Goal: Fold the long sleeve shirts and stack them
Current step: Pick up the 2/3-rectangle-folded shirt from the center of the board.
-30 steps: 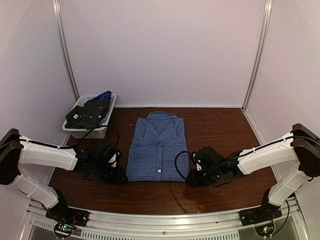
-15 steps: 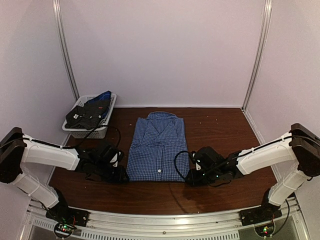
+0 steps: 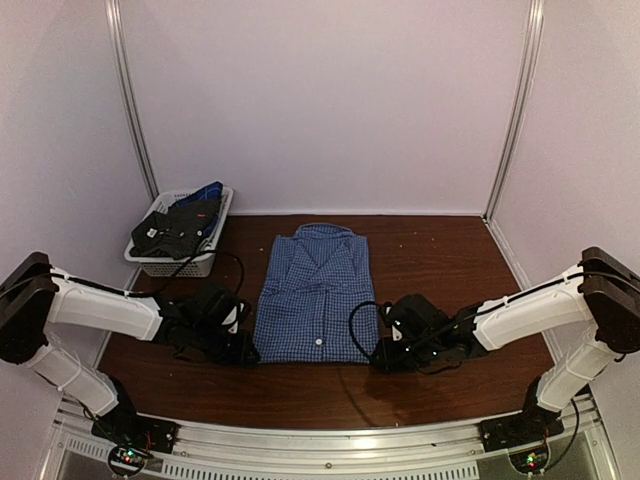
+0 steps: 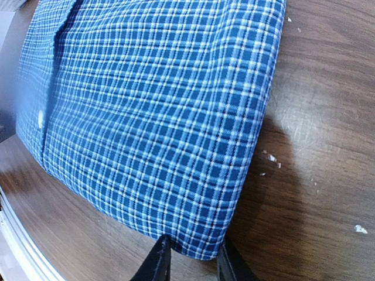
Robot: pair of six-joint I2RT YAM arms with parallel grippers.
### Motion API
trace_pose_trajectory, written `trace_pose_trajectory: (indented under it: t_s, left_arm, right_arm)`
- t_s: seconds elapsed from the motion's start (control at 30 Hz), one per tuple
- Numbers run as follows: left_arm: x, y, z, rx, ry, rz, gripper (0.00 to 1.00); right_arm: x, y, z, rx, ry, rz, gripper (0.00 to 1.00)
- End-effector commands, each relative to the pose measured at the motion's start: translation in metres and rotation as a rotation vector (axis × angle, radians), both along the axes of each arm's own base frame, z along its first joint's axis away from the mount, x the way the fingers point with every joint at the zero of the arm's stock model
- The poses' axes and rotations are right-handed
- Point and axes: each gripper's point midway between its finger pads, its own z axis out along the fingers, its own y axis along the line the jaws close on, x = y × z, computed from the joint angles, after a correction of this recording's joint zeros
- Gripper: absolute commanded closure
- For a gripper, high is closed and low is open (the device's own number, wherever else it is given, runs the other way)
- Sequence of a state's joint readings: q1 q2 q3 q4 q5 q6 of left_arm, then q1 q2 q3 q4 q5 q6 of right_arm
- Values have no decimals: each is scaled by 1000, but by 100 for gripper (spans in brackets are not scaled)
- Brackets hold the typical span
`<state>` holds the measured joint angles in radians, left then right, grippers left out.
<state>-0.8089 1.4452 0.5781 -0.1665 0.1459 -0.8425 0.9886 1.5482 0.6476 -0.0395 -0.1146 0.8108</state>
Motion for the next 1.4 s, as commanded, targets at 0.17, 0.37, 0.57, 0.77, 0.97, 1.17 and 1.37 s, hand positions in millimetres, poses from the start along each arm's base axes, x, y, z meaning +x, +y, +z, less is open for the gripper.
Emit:
trace_pose_trajectory:
  t_s: [0.17,0.37,0.57,0.77,0.97,1.17,1.37]
  left_arm:
    - [-3,-8,-2,-14,24,-29,92]
    - [-6,-10,4,-35,35,-30,100]
    - [-15,-6,15,-33,28,-30,100]
    - [-40,5,18,4,27,-28,100]
    - [-72,9,30,3,12,-34,100]
    - [-78,3,51,-5,-33,-41,100]
    - [-34,-7,114,-11,-216,-27,100]
  right_arm:
    - [-5,-9,-11,-47,11,-9,80]
    - [-2,-15,0,-54,-25,-19,100]
    - [-17,-18,4,-50,-31,-3,100]
    - [-39,-21,14,-43,-48,0,100]
    - [-63,-26,29,-14,-75,-4,100]
    - [-74,-19,47,1,-98,4,100]
    - [-30,-11,112,9,-267,-44,100]
